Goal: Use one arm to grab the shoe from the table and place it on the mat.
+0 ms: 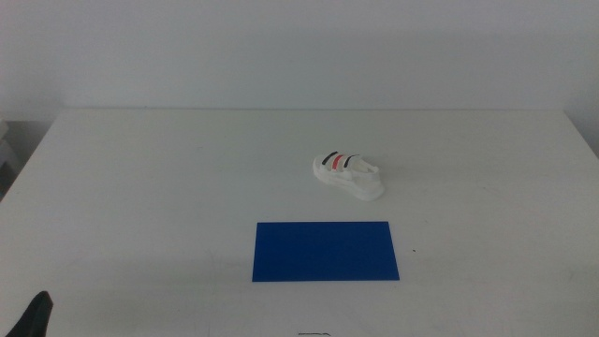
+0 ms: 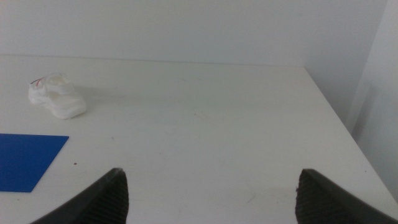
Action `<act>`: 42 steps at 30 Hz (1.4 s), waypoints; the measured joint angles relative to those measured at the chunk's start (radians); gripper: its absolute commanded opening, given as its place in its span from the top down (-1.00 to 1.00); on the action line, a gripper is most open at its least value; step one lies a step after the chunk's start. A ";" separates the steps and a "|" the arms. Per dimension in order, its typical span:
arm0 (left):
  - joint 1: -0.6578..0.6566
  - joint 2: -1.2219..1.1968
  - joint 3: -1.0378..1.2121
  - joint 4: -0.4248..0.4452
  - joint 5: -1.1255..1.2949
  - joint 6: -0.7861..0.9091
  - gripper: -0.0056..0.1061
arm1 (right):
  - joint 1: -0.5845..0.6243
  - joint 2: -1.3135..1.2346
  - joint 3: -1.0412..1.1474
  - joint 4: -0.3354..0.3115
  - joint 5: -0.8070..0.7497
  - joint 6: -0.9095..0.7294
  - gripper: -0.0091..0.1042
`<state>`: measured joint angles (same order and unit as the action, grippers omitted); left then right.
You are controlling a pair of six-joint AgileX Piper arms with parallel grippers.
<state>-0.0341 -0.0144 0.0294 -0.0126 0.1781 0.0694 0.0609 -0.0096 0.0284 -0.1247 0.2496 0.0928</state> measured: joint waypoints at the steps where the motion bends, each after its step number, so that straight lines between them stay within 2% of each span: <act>1: 0.000 0.000 0.000 0.000 0.000 0.000 -0.78 | 0.000 0.000 0.000 -0.001 -0.002 0.000 -0.82; 13: 0.000 0.000 0.000 0.000 0.000 0.000 -0.78 | 0.000 0.000 0.000 -0.007 -0.030 0.000 -0.82; 19: 0.000 0.000 0.000 0.000 0.000 0.000 -0.78 | 0.000 0.006 -0.001 0.014 -0.031 0.008 -0.82; 24: 0.000 0.000 0.000 0.000 0.000 0.000 -0.78 | 0.000 0.169 -0.077 0.025 -0.027 0.007 -0.82; 32: 0.000 0.000 0.000 0.000 0.000 0.000 -0.78 | 0.000 0.574 -0.381 0.125 -0.005 -0.016 -0.82; 37: 0.000 0.000 0.000 0.000 0.000 0.000 -0.78 | 0.000 0.808 -0.619 0.146 0.118 -0.179 -0.82; 39: 0.000 0.000 0.000 0.000 0.000 0.000 -0.78 | 0.000 0.898 -0.727 0.186 0.180 -0.258 -0.82; 42: 0.000 0.000 0.000 0.000 0.000 0.000 -0.78 | 0.000 1.051 -0.885 0.279 0.290 -0.401 -0.82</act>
<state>-0.0341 -0.0144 0.0294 -0.0126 0.1781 0.0694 0.0609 1.0413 -0.8566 0.1546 0.5401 -0.3087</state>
